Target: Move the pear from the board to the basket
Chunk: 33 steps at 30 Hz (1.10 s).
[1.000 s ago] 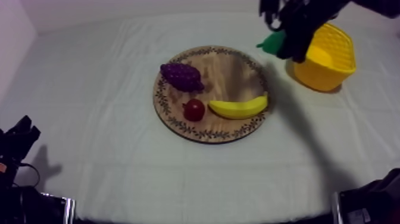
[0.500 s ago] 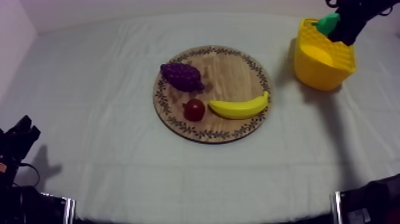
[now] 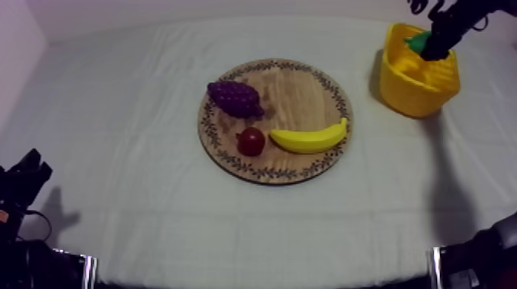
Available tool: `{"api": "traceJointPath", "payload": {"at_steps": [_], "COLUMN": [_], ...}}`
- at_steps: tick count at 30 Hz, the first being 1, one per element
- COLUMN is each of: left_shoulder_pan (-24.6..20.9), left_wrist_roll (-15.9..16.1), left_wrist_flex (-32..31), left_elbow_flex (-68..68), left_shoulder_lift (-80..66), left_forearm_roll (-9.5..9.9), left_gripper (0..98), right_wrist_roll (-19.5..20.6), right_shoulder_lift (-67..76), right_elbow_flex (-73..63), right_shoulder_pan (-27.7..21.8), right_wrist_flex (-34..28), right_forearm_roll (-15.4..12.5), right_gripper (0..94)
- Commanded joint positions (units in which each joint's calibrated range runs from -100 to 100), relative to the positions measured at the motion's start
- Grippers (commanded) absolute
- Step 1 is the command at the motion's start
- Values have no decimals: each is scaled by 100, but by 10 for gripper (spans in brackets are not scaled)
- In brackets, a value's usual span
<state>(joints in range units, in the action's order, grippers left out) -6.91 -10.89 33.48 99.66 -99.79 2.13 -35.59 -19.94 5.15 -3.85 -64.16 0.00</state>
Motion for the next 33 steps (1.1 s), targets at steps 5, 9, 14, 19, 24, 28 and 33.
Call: {"api": "traceJointPath", "payload": {"at_steps": [5,9,14,19,24,28,33], "left_shoulder_pan": [-1,-1,-1,-1,-1,-1,-1], "left_wrist_roll": [2,2,2,2,1,0,-2], "left_wrist_flex": [-1,-1,-1,-1,-1,-1,-1], "left_elbow_flex": [0,0,0,0,0,0,0], "left_shoulder_lift": [-4,-4,-4,-4,-4,-4,-4], "left_forearm_roll": [-1,-1,-1,-1,-1,-1,-1], "left_gripper": [1,1,1,1,1,1,1], "right_wrist_roll": [92,123,131,184,444,597,817], "right_shoulder_lift": [-825,-1016,-1011,-769,-67,822,2172], "right_elbow_flex": [-351,-476,-436,-101,652,1451,2529], "right_shoulder_pan": [34,39,26,42,59,63,98], "right_wrist_flex": [176,302,516,771,1150,1300,1284], "right_forearm_roll": [35,64,71,75,33,-99,-303], "right_gripper": [495,570,653,588,149,41,13]}}
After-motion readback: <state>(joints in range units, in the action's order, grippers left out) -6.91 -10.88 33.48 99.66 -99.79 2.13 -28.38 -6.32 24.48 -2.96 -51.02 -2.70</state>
